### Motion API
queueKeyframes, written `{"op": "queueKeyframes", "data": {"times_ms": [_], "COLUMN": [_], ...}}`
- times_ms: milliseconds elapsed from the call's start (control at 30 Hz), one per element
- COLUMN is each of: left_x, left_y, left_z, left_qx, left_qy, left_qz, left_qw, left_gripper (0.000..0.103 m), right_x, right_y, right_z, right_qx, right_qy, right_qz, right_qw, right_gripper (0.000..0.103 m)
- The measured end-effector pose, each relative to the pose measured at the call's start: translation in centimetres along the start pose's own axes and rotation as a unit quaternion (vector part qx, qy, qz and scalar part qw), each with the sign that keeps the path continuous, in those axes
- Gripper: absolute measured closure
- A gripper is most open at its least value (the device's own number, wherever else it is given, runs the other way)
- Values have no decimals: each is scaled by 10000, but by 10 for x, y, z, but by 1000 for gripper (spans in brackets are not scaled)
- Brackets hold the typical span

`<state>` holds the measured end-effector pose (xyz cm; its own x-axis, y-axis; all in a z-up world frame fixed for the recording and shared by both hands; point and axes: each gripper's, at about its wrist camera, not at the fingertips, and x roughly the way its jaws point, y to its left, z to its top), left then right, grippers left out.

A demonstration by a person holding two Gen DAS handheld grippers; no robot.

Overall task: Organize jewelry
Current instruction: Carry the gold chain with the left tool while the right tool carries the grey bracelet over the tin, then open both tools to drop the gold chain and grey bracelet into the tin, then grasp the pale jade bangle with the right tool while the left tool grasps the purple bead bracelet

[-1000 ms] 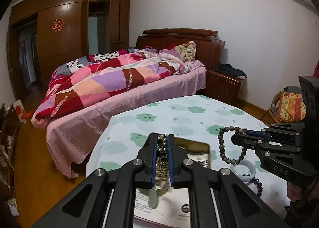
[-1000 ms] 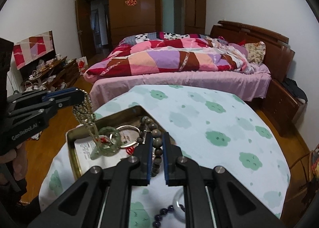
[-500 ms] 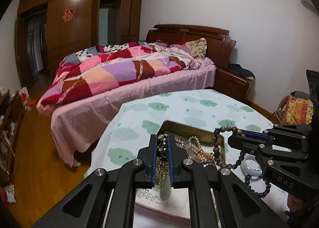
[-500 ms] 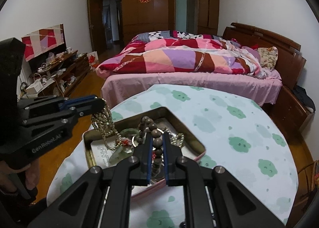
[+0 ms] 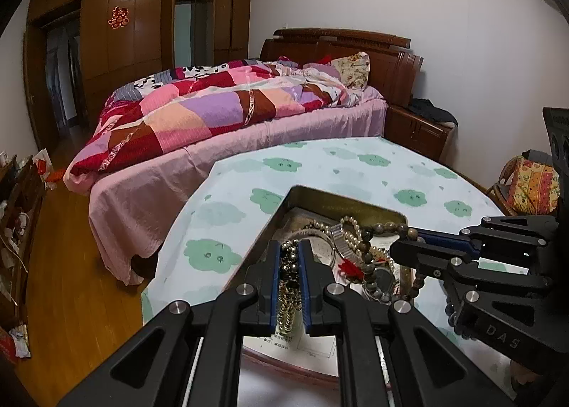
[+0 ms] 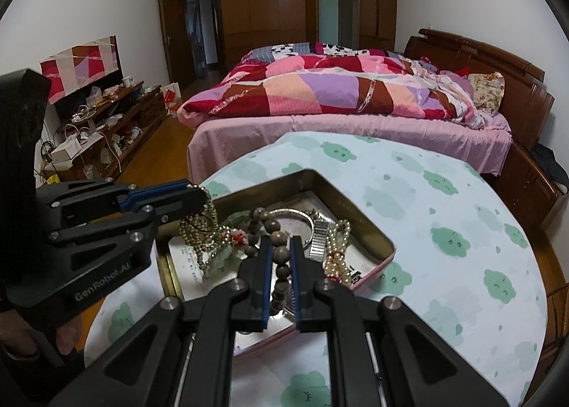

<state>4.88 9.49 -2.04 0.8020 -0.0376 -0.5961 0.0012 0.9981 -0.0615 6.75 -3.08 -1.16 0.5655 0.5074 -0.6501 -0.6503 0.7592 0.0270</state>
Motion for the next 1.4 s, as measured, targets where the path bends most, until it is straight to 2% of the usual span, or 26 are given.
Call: {"op": "queueKeyframes", "data": {"times_ms": [533, 600, 633, 667, 700, 767, 833, 933, 1000, 1133, 1267, 1400], "left_x": [15, 16, 17, 17, 16, 12, 6, 3, 3, 6, 11, 15], "left_y": [2, 3, 3, 3, 4, 5, 7, 7, 6, -7, -25, -33], "left_z": [-10, -10, -11, -11, -10, -10, -9, -7, -8, -13, -20, -24], "left_qx": [-45, -76, -83, -87, -99, -144, -204, -230, -252, -174, 56, 117], "left_qy": [263, 304, 315, 332, 327, 228, 89, 64, 73, 134, 241, 332], "left_qz": [72, 102, 125, 158, 204, 292, 331, 349, 385, 330, 328, 323], "left_qw": [9996, 9995, 9994, 9993, 9992, 9992, 9992, 9991, 9989, 9992, 9992, 9989], "left_gripper": [94, 93, 93, 87, 82, 53, 40, 40, 40, 40, 39, 39], "right_x": [17, 17, 17, 17, 15, 12, 4, -11, -21, -39, -35, -29], "right_y": [5, 5, 4, 4, 3, 1, -2, -13, -23, -57, -87, -102], "right_z": [-14, -16, -16, -17, -18, -19, -23, -31, -37, -59, -76, -81], "right_qx": [-96, -69, -55, -40, -33, -21, 22, 133, 236, 569, 937, 1283], "right_qy": [399, 390, 390, 372, 340, 296, 226, 56, -20, -6, 227, 357], "right_qz": [75, 96, 80, 65, 38, -47, -113, -258, -404, -911, -1177, -1079], "right_qw": [9991, 9992, 9992, 9993, 9994, 9995, 9997, 9996, 9989, 9942, 9884, 9852], "right_gripper": [90, 83, 69, 58, 55, 50, 45, 33, 29, 16, 14, 13]}}
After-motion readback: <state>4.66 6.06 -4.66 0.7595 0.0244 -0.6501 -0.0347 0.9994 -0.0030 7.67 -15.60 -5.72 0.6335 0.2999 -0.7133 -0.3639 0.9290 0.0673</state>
